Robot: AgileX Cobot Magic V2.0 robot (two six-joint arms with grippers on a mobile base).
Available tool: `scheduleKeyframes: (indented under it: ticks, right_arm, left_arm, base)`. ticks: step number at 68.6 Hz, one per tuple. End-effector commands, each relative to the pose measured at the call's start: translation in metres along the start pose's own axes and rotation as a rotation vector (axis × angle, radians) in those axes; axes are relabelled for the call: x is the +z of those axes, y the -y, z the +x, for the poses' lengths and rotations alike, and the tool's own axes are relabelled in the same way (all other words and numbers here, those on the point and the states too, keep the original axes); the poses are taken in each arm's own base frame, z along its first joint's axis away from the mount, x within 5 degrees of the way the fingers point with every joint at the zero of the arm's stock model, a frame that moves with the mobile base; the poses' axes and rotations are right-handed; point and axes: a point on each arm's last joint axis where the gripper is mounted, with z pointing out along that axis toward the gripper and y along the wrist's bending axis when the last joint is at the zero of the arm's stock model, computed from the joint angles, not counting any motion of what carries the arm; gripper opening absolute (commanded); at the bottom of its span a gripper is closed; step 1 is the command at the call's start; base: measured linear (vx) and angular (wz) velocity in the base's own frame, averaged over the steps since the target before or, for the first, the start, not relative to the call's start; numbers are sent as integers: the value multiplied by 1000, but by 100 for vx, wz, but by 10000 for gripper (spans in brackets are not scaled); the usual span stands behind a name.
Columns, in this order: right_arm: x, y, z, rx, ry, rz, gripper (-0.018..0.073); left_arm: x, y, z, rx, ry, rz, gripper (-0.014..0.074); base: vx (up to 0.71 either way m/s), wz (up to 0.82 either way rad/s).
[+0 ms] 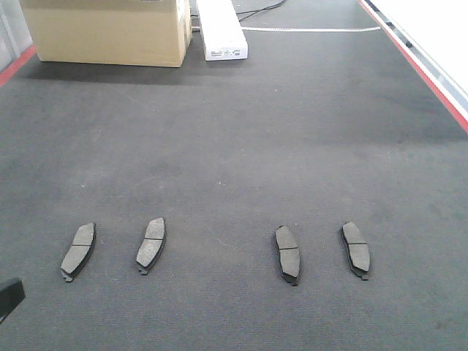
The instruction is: Move and align brake pads A on conveyor
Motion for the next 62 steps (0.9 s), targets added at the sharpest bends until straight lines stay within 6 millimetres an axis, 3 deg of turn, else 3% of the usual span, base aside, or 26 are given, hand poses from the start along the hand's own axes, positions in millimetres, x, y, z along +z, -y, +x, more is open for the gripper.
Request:
scheduleKeyframes:
  ticks: [1,9,12,55,62]
  right_arm:
    - [-2,-2,-14,-22,93,-13,350]
    - [-2,-2,-15,-21,95,-15,62]
    - [-2,-2,-15,-18,95,-16,-18]
    - [-2,-2,-13,8,80,-24,-12]
    - [-2,-2,-13,8,80,-24,-12]
  left_arm:
    - [-2,3,-13,-1,85,25,260]
    - [-2,3,-13,-1,86,25,-3]
    - [-1,3,-13,2,83,24,-8]
    - [-1,3,-13,0,80,24,-6]
    - [1,2,-2,-3,64,24,-6]
  base:
    - [0,0]
    - [0,0]
    - [0,0]
    - [0,0]
    - [0,0]
